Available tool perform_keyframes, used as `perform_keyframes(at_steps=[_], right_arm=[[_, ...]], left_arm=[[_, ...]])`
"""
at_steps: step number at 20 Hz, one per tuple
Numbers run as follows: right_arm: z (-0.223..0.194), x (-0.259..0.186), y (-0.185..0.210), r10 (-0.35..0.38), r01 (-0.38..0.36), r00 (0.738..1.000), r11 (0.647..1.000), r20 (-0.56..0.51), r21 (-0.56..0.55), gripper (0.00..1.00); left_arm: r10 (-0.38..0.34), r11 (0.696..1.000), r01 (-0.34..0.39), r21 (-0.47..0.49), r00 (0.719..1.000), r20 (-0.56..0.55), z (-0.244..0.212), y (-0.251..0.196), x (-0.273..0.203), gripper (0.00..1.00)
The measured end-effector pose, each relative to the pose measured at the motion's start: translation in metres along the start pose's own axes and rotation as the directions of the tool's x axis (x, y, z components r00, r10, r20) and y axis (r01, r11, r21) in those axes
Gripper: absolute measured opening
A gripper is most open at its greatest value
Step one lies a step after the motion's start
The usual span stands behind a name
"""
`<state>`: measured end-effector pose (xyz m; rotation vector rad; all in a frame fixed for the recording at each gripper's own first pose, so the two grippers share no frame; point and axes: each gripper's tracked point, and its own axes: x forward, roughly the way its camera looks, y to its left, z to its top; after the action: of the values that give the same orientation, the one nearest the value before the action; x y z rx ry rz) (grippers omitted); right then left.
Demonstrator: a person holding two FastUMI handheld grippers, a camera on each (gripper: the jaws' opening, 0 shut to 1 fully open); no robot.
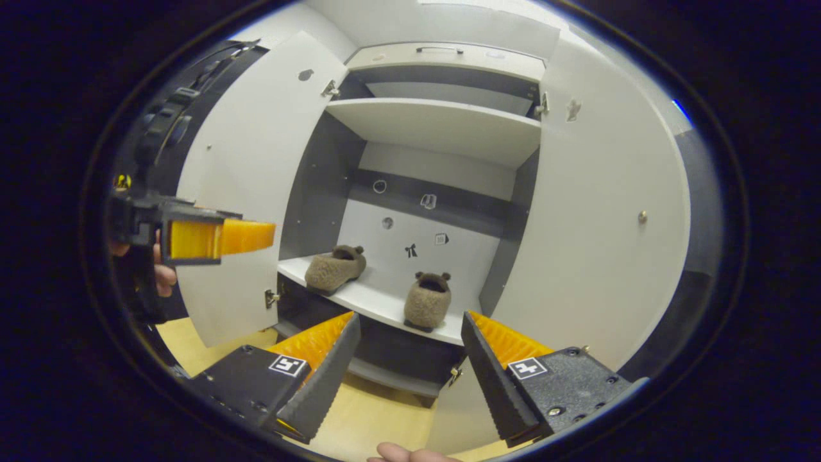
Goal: Grab one shoe with the right hand and put it into the shoe cabinet, grab the other shoe with the left hand and put it into the shoe cabinet; then close the right door with the right hand and the left door with the left hand.
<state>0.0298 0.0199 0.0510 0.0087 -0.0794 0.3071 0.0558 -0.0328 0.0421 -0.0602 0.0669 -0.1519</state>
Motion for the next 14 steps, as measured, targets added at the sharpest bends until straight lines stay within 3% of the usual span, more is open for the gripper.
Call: perform_keyframes(at_steps=[2, 7, 11, 14], right_arm=[[0.018, -0.009, 0.000, -0.007, 0.007, 0.999, 1.000, 0.031, 0.001, 0.99], [0.046, -0.044, -0.009, -0.043, 0.043, 0.997, 0.999, 0.070, 0.001, 0.99], [0.046, -0.086, -0.058, -0.182, 0.181, 0.983, 0.982, 0.019, 0.059, 0.99], [0.049, -0.128, -0.108, -0.325, 0.323, 0.946, 0.943, 0.015, 0.081, 0.99]], left_arm=[[-0.053, 0.998, 0.052, 0.024, 0.998, 0.024, 0.005, -0.013, -0.010, 0.93], [-0.077, 0.997, 0.077, -0.004, 0.996, 0.054, 0.020, -0.010, -0.011, 0.93], [-0.107, 0.994, 0.108, -0.008, 0.994, 0.027, 0.011, -0.011, -0.002, 0.93], [-0.126, 0.992, 0.127, -0.009, 0.992, 0.019, 0.007, -0.018, 0.002, 0.93]])
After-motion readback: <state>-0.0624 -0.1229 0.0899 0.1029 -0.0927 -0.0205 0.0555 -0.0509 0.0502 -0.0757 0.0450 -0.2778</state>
